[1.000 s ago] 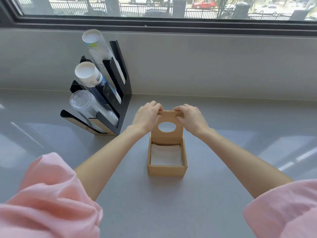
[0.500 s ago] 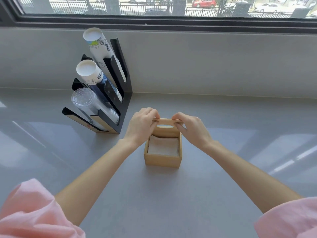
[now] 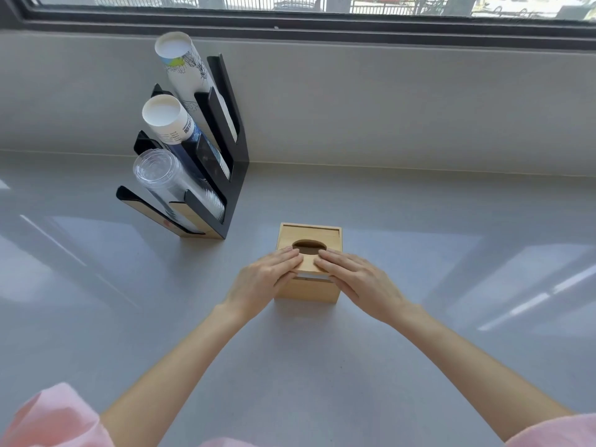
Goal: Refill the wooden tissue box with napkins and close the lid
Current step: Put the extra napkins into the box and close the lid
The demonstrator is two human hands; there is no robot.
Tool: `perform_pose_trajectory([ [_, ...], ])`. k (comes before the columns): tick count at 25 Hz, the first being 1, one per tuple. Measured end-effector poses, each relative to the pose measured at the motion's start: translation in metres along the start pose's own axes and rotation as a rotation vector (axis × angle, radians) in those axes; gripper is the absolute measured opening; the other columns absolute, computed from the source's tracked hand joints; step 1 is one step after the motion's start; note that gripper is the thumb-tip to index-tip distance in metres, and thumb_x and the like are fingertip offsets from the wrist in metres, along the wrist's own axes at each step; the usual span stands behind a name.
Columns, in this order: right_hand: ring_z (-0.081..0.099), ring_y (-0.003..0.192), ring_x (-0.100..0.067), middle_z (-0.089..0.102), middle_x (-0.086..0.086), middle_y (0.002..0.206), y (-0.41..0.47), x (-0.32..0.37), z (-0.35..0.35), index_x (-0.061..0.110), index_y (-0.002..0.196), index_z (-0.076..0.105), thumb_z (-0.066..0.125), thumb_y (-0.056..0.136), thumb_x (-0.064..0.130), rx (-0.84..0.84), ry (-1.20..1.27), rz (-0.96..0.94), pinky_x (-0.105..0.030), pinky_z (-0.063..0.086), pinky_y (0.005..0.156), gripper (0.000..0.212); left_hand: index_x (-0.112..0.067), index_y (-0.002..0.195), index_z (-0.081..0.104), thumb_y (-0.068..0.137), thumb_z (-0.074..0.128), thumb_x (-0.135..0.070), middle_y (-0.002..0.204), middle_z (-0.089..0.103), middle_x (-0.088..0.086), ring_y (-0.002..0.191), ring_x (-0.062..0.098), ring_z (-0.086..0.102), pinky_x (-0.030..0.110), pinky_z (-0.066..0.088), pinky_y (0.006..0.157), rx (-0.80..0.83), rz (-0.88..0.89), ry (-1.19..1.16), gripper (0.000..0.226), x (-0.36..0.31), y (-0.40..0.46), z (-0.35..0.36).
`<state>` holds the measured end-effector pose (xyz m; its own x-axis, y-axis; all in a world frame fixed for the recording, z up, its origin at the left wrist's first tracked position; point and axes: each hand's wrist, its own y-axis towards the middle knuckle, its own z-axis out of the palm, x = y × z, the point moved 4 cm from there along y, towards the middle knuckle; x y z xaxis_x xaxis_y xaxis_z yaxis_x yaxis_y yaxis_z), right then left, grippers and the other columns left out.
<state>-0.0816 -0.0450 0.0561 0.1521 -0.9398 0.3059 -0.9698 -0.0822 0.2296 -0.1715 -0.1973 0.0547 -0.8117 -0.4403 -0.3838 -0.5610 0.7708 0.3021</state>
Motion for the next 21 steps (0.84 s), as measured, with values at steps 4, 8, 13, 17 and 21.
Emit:
perform_pose_trajectory([
  [4, 0.044, 0.131, -0.027, 0.049, -0.009, 0.14, -0.002, -0.005, 0.01, 0.012, 0.129, 0.053, 0.048, 0.094, 0.011, 0.074, -0.008, -0.001, -0.039, 0.033, 0.109, 0.036, -0.004, 0.109, 0.068, 0.079, 0.066, -0.005, 0.117, 0.067, 0.012, 0.11, 0.031, 0.062, 0.045, 0.054, 0.085, 0.008, 0.061, 0.056, 0.03, -0.001, -0.007, 0.008],
  [8, 0.043, 0.132, -0.027, 0.048, -0.009, 0.141, -0.002, -0.008, 0.014, 0.012, 0.129, 0.053, 0.047, 0.094, 0.01, 0.071, 0.005, 0.007, -0.036, 0.029, 0.109, 0.036, -0.002, 0.105, 0.07, 0.076, 0.069, -0.001, 0.112, 0.07, 0.012, 0.105, 0.031, 0.065, 0.046, 0.054, 0.083, -0.055, 0.077, 0.066, 0.029, -0.002, -0.008, 0.01],
  [13, 0.038, 0.135, -0.021, 0.044, -0.004, 0.144, -0.003, -0.01, 0.017, 0.014, 0.132, 0.049, 0.044, 0.095, 0.011, 0.084, 0.023, 0.027, -0.028, 0.024, 0.11, 0.037, -0.001, 0.105, 0.069, 0.075, 0.07, 0.001, 0.112, 0.07, 0.014, 0.105, 0.033, 0.064, 0.05, 0.054, 0.084, -0.075, 0.053, 0.036, 0.03, -0.002, -0.01, 0.014],
  [17, 0.042, 0.133, -0.024, 0.047, -0.007, 0.142, -0.004, -0.01, 0.018, 0.012, 0.13, 0.052, 0.046, 0.094, 0.009, 0.065, 0.041, 0.024, -0.035, 0.031, 0.111, 0.036, -0.002, 0.107, 0.068, 0.078, 0.068, -0.004, 0.114, 0.069, 0.012, 0.108, 0.03, 0.063, 0.044, 0.053, 0.088, -0.047, 0.053, 0.04, 0.029, -0.002, -0.007, 0.014],
  [21, 0.043, 0.132, -0.018, 0.047, -0.002, 0.143, 0.0, -0.007, 0.017, 0.016, 0.129, 0.053, 0.049, 0.093, 0.009, 0.021, 0.183, 0.181, -0.033, 0.029, 0.112, 0.037, -0.013, 0.118, 0.061, 0.089, 0.057, -0.02, 0.12, 0.066, 0.004, 0.111, 0.022, 0.061, 0.033, 0.046, 0.091, -0.006, -0.067, -0.011, 0.03, 0.006, 0.002, 0.004],
])
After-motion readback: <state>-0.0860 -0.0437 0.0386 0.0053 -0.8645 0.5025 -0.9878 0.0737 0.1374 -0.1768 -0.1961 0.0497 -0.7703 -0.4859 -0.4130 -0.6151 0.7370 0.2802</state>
